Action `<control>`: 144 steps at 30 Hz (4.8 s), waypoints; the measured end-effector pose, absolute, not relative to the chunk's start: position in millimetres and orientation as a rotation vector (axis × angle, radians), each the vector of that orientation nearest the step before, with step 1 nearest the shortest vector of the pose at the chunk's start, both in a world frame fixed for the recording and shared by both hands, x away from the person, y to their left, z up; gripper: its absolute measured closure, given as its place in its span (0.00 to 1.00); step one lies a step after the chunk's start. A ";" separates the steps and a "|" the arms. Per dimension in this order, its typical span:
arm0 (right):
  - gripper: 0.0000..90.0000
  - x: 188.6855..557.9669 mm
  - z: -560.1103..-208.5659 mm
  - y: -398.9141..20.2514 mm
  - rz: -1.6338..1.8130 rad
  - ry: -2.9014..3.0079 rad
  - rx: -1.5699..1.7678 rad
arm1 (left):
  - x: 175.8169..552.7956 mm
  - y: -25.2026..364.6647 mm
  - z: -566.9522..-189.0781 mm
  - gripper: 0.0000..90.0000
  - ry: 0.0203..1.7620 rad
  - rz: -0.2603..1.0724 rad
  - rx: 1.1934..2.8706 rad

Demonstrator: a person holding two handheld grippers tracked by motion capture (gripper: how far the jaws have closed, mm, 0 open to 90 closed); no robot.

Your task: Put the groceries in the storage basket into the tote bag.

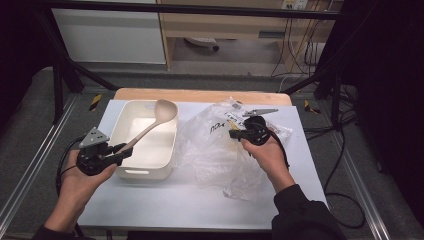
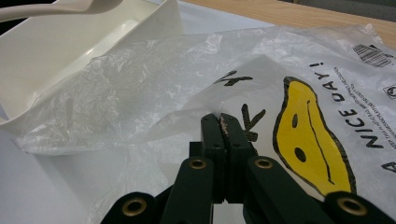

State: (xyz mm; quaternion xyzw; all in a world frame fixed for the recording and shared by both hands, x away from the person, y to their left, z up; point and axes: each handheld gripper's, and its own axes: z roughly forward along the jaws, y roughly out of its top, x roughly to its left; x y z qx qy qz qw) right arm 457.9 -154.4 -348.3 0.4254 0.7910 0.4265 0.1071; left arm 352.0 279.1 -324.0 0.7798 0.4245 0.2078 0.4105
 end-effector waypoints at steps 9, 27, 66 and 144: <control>1.00 462.4 -345.3 -153.6 1.259 2.336 1.267 | 327.8 270.3 -316.0 0.76 0.962 0.469 1.989; 1.00 465.9 -344.6 -150.5 1.247 2.349 1.260 | 303.0 245.8 -312.4 0.76 0.798 0.379 2.071; 1.00 460.4 -342.6 -157.3 1.266 2.332 1.253 | 315.0 144.0 -359.9 0.76 0.693 0.285 2.238; 1.00 430.8 -360.4 -163.9 1.322 2.360 1.193 | 413.4 33.9 -418.1 0.76 0.683 0.320 2.145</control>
